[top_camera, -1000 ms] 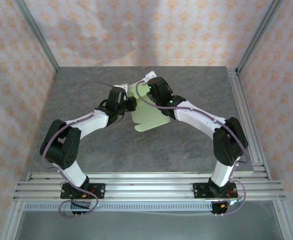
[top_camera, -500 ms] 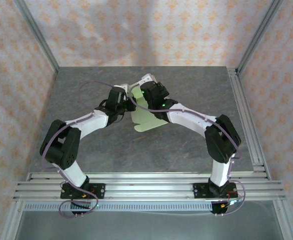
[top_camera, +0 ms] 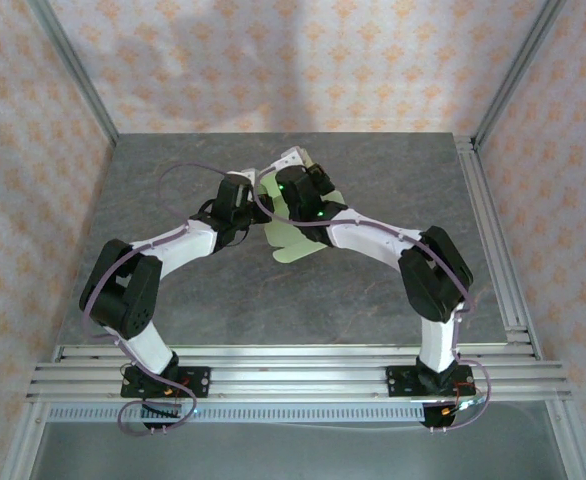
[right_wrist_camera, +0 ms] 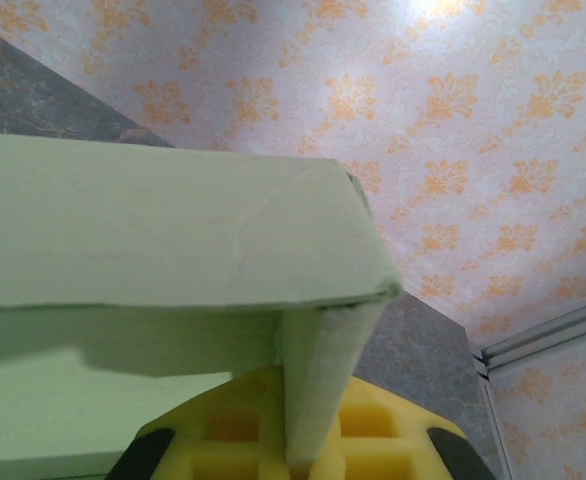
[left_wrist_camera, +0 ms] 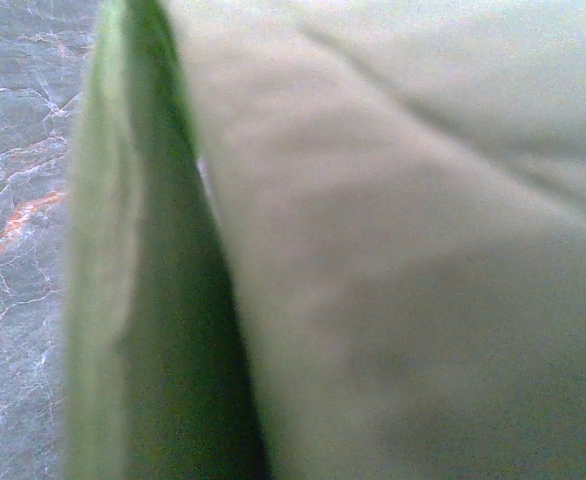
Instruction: Fold the paper box
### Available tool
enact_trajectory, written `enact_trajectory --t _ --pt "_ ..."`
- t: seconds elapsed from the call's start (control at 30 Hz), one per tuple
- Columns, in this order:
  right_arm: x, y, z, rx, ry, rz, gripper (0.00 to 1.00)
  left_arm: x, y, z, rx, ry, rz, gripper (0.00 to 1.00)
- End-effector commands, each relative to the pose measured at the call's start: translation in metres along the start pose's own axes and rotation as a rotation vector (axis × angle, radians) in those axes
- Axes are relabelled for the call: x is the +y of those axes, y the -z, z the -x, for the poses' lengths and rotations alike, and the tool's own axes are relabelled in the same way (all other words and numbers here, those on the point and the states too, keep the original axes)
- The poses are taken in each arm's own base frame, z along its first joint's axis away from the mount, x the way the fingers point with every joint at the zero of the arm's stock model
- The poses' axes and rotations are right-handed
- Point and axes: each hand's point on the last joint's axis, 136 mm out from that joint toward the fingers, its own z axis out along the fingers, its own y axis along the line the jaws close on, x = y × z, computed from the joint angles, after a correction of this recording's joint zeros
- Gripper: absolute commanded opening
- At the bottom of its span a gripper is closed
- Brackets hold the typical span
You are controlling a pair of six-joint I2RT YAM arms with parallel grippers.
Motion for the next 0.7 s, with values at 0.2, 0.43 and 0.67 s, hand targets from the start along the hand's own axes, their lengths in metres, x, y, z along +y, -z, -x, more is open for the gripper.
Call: enact_trajectory --t 0.2,0.43,0.67 --pt "0.02 0.039 0.016 -0.058 -0.16 0.453 0.55 -0.04 0.016 0.023 -0.057 -0.068 -0.106 0.0" --pt "-0.001 0.077 0.017 -0.141 -0.281 0.741 0.77 -0.04 0.016 0.022 -0.051 -0.07 -0.106 0.0" --pt "-0.032 0.095 0.016 -0.214 -0.409 0.898 0.78 -0.036 0.014 0.016 -0.033 -0.064 -0.098 0.0"
